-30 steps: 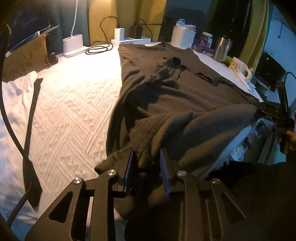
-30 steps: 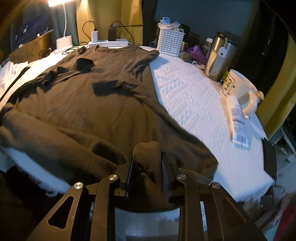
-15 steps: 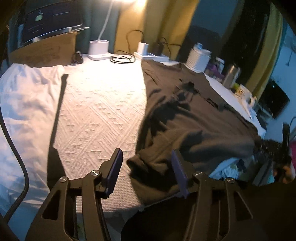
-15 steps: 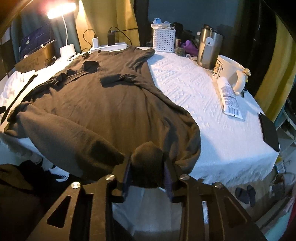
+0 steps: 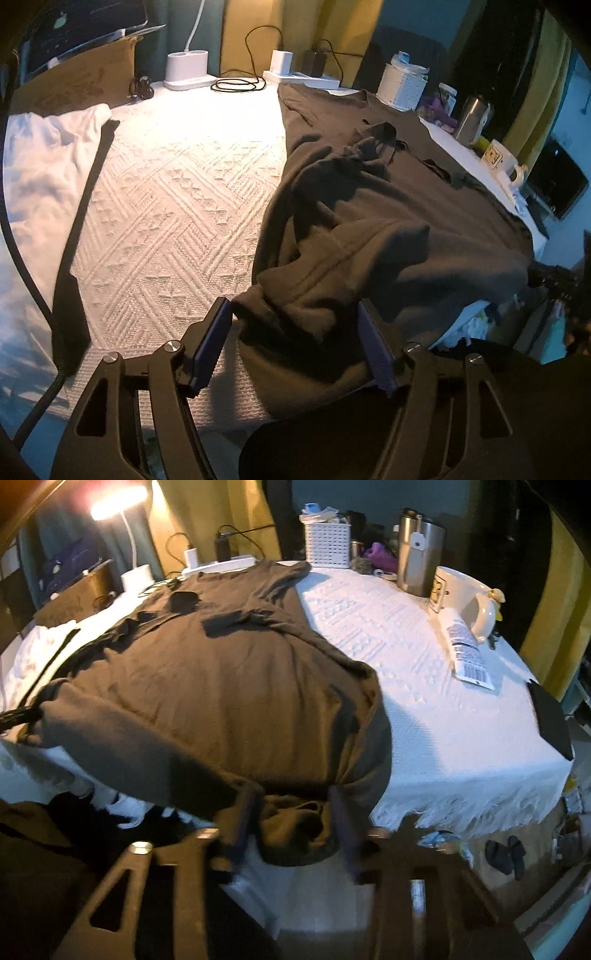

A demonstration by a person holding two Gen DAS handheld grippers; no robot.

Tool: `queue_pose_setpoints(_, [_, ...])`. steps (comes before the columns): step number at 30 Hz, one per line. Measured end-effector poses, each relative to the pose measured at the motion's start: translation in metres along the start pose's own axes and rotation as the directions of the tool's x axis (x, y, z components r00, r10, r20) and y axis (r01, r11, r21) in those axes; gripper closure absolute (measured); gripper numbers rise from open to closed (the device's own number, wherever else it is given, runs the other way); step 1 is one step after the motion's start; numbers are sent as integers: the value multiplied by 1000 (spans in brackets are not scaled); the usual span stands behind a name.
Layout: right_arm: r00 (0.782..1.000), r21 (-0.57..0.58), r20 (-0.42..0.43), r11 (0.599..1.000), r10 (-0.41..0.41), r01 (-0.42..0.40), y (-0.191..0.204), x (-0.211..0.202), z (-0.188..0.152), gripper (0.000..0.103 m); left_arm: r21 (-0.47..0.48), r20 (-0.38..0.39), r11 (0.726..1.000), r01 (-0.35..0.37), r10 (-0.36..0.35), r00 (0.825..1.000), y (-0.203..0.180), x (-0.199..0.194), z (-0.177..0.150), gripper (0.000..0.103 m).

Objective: Fold small clothes
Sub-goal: 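Lift the hem with both tools and fold it toward the collar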

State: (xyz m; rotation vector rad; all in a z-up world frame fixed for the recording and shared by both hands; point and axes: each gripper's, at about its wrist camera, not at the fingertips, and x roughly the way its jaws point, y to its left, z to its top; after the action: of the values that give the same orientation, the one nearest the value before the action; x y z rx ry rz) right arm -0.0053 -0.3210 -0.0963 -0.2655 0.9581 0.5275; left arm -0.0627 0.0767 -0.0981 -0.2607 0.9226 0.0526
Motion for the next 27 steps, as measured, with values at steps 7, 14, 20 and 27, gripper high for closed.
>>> queue_pose_setpoints(7, [999, -54, 42, 998, -19, 21, 10, -22, 12, 86, 63, 111, 998, -27, 20, 994, -7, -32, 4, 88])
queue_pose_setpoints(14, [983, -56, 177, 997, -43, 53, 11, -55, 48, 87, 94, 248, 994, -49, 24, 968, -19, -66, 24, 88])
queue_pose_setpoints(20, [966, -66, 242, 992, -91, 109, 15, -44, 64, 87, 100, 320, 988, -121, 84, 944, -16, -64, 26, 88])
queue_pose_setpoints(27, [992, -62, 102, 995, -74, 81, 14, 1, 18, 81, 135, 146, 984, -113, 93, 985, -5, -22, -4, 88])
